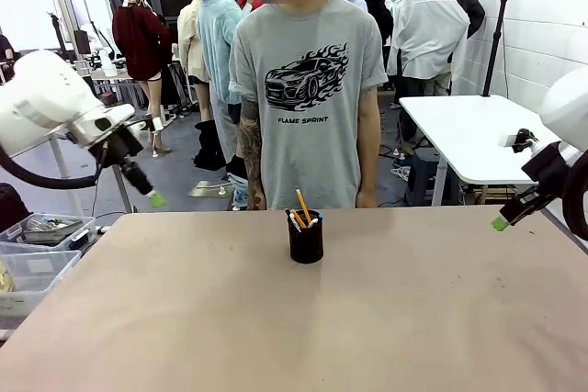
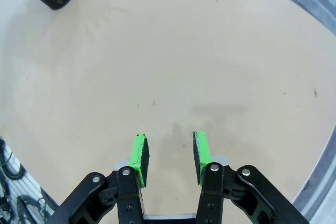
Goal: Place the pens into the pen holder.
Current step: Pick up a writing instrument from the table and place it into the Pen holder.
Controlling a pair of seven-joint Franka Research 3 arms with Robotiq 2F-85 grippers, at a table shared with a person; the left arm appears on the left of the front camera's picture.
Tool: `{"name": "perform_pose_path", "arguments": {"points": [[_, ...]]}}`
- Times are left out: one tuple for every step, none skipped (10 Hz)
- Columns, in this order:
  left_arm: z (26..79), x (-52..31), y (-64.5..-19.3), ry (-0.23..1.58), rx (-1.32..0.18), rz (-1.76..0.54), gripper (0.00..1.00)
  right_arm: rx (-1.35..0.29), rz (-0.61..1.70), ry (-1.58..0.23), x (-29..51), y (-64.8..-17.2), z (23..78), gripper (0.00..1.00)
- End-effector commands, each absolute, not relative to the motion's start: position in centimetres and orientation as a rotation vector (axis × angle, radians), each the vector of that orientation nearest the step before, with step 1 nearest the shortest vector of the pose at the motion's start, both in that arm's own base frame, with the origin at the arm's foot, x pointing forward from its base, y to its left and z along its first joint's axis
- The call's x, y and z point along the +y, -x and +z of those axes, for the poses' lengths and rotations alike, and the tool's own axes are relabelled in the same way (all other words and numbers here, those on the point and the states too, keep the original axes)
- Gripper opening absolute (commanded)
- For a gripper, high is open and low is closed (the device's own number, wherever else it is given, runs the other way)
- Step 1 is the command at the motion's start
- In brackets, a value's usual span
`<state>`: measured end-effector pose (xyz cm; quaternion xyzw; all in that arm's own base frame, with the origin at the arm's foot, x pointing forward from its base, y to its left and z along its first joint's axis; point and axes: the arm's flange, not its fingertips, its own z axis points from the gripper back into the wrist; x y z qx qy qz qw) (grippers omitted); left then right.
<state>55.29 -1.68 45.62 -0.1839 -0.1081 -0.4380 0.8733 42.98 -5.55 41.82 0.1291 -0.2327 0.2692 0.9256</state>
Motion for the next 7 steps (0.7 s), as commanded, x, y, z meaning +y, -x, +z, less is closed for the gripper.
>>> {"name": "perform_pose_path", "arguments": {"points": [[45.7, 0.1, -51.7, 0.310, -0.124, -0.723, 0.58, -0.490, 0.565, -0.280, -5.5, -42.8, 41.4, 0.46], [45.5, 1.7, -50.5, 0.287, -0.109, -0.646, 0.58, -0.490, 0.565, -0.280, -5.5, -42.8, 41.4, 0.46], [45.3, 2.9, -49.6, 0.281, -0.102, -0.590, 0.58, -0.490, 0.565, -0.280, -5.5, -42.8, 41.4, 0.46], [45.2, 3.3, -48.9, 0.284, -0.091, -0.574, 0.58, -0.490, 0.565, -0.280, -5.5, -42.8, 41.4, 0.46], [45.1, 3.3, -48.8, 0.303, -0.112, -0.579, 0.58, -0.490, 0.565, -0.280, -5.5, -42.8, 41.4, 0.46], [44.9, 3.8, -49.7, 0.280, -0.105, -0.598, 0.58, -0.490, 0.565, -0.280, -5.5, -42.8, 41.4, 0.46], [44.9, 3.8, -49.7, 0.280, -0.105, -0.598, 0.58, -0.490, 0.565, -0.280, -5.5, -42.8, 41.4, 0.46]]}}
